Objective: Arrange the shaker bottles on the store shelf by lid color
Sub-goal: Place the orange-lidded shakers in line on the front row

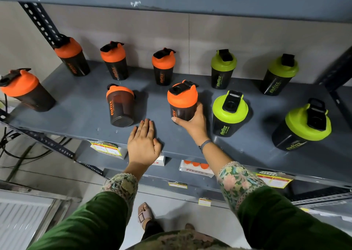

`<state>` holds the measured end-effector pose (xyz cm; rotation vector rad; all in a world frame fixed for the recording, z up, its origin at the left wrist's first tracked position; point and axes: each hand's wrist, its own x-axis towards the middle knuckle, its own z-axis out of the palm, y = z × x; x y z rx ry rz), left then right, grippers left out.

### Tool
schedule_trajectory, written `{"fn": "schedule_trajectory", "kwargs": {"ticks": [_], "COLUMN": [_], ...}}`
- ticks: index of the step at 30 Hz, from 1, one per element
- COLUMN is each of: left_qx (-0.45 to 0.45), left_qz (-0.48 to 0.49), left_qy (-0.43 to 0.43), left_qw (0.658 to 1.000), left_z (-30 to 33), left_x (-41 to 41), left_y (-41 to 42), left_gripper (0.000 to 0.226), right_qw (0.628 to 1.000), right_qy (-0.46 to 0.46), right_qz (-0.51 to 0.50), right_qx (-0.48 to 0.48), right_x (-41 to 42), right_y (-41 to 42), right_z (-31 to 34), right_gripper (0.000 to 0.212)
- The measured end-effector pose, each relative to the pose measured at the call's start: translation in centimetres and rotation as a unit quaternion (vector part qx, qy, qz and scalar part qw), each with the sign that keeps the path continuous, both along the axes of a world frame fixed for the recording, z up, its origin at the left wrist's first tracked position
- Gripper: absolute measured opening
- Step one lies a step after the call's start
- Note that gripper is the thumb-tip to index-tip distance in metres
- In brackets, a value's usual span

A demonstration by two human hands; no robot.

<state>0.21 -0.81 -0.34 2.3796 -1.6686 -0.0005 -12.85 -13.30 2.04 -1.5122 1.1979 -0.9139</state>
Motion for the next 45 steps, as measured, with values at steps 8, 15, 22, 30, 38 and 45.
{"fn": "schedule_trajectory", "kwargs": {"ticks": [8,15,22,30,38,45], "left_qx": [-0.007,-0.017,-0.117,-0.139,-0.002,0.006], "left_qz": [-0.002,-0.012,-0.046,0.134,0.140,0.089], "left_qy": [-0.006,-0.007,0.040,0.029,0.013,0.022], "left_qw": [1.000,1.000,0.991,0.981,0.990,0.996], "left_z": [-0.2,0.0,0.5,0.3,1.6,0.1], "left_x": [0.0,-0.1,-0.6,9.2,21.3,23.4], "left_y": [0.0,0.3,1.9,8.0,6.7,6.2], "left_gripper": [0.065,0.064,0.058,0.061,0.069,0.068], "right_qw": [0.928,0.901,0.910,0.920,0.930,0.988], "right_qy": [-0.218,-0.265,-0.236,-0.205,-0.211,-0.031], "right_qz": [0.114,0.178,0.197,0.135,0.220,0.148], "right_qx": [0.280,0.295,0.280,0.305,0.203,0.007], "right_x": [-4.8,-9.3,-9.8,-4.2,9.6,21.8], "right_y": [6.8,11.2,11.7,10.9,10.0,8.1], "right_z": [5.5,11.6,12.0,11.6,12.4,8.7], "right_gripper": [0.026,0.022,0.067,0.065,0.030,0.069]}}
